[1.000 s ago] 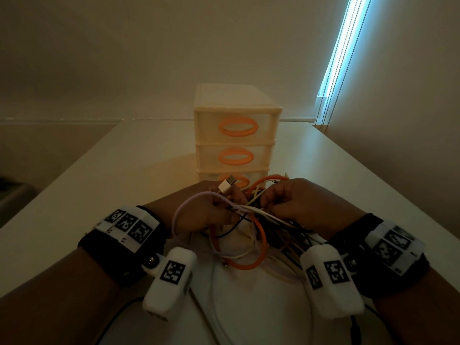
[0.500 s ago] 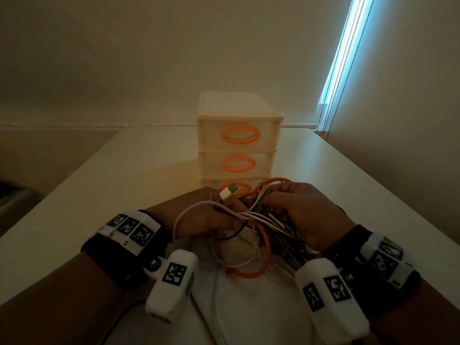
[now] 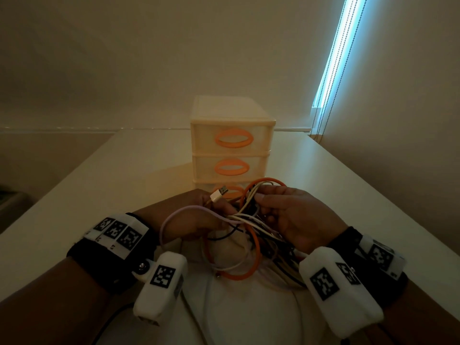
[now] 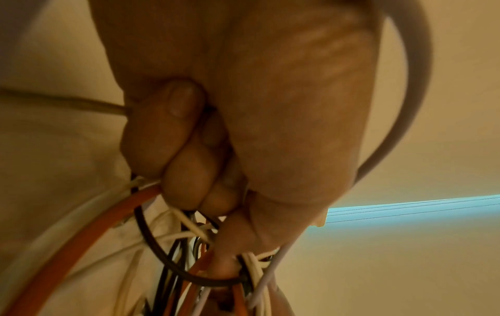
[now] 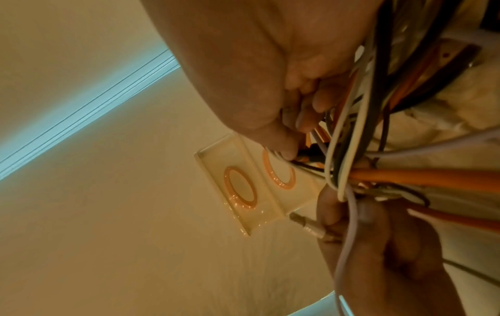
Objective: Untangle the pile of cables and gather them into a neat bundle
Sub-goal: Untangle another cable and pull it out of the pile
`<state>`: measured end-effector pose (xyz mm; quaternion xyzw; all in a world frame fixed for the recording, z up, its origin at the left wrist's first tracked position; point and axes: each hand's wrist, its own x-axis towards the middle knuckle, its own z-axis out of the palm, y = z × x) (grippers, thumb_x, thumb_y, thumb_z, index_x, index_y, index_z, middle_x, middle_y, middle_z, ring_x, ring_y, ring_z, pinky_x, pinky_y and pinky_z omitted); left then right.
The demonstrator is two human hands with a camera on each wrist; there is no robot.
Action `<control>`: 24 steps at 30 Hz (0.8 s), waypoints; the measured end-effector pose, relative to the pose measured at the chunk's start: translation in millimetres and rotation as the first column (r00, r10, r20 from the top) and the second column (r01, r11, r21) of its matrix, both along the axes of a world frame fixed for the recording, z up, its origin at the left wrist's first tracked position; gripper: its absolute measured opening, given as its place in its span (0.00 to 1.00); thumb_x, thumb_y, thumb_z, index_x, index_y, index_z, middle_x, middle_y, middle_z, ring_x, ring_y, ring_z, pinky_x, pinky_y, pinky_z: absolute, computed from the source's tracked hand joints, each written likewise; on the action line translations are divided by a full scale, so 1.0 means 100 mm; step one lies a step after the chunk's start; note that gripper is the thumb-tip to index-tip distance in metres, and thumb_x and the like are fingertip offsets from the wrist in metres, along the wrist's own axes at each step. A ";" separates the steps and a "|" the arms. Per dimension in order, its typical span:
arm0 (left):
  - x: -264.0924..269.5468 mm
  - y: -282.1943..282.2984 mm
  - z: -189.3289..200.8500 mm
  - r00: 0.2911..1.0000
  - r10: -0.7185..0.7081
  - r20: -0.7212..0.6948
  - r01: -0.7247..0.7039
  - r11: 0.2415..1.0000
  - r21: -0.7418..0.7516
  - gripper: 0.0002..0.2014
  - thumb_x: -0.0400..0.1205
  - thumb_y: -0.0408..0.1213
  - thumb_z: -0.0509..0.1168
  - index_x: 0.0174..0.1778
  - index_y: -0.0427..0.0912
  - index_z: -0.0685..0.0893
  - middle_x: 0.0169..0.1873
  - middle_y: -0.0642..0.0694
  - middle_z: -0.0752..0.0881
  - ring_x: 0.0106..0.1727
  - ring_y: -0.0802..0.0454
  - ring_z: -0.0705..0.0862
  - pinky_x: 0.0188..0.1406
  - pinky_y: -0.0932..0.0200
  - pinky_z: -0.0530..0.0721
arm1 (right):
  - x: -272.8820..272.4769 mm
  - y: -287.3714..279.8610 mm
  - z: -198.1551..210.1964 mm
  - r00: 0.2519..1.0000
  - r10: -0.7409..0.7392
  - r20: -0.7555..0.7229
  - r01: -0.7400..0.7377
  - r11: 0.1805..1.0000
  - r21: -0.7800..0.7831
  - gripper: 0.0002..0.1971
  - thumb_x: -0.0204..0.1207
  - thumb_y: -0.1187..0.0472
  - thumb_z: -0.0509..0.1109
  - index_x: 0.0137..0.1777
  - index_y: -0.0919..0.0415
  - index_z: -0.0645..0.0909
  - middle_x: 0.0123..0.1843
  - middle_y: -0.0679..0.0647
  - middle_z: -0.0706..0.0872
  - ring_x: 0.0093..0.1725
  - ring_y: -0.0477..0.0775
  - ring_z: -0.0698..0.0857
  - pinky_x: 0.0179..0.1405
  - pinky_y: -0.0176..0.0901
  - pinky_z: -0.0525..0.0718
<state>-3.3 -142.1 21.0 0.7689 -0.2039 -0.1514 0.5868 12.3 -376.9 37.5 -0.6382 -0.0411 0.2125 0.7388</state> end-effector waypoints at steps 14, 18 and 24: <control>0.01 -0.23 0.18 0.912 0.227 0.342 -0.250 0.968 0.025 0.07 0.87 0.32 0.66 0.52 0.46 0.90 0.43 0.52 0.92 0.47 0.57 0.91 0.48 0.64 0.85 | -0.10 0.03 0.00 0.938 0.202 0.280 -0.146 0.967 -0.209 0.10 0.73 0.61 0.77 0.54 0.56 0.93 0.54 0.78 0.86 0.45 0.64 0.79 0.53 0.65 0.82; -0.01 -0.24 0.19 0.897 0.243 0.370 -0.286 0.956 0.065 0.04 0.82 0.47 0.69 0.45 0.62 0.88 0.26 0.44 0.85 0.28 0.58 0.82 0.33 0.71 0.79 | -0.08 0.05 -0.02 0.966 0.068 0.250 -0.055 0.997 -0.057 0.08 0.77 0.63 0.73 0.47 0.69 0.91 0.49 0.78 0.82 0.37 0.60 0.78 0.40 0.51 0.76; 0.03 -0.22 0.14 0.844 0.269 0.463 -0.366 0.921 0.133 0.08 0.83 0.35 0.72 0.42 0.52 0.82 0.25 0.49 0.72 0.26 0.56 0.69 0.29 0.67 0.70 | -0.12 0.09 0.03 0.977 0.015 0.212 -0.014 1.000 -0.007 0.23 0.69 0.51 0.78 0.53 0.71 0.89 0.41 0.62 0.88 0.36 0.53 0.84 0.37 0.39 0.86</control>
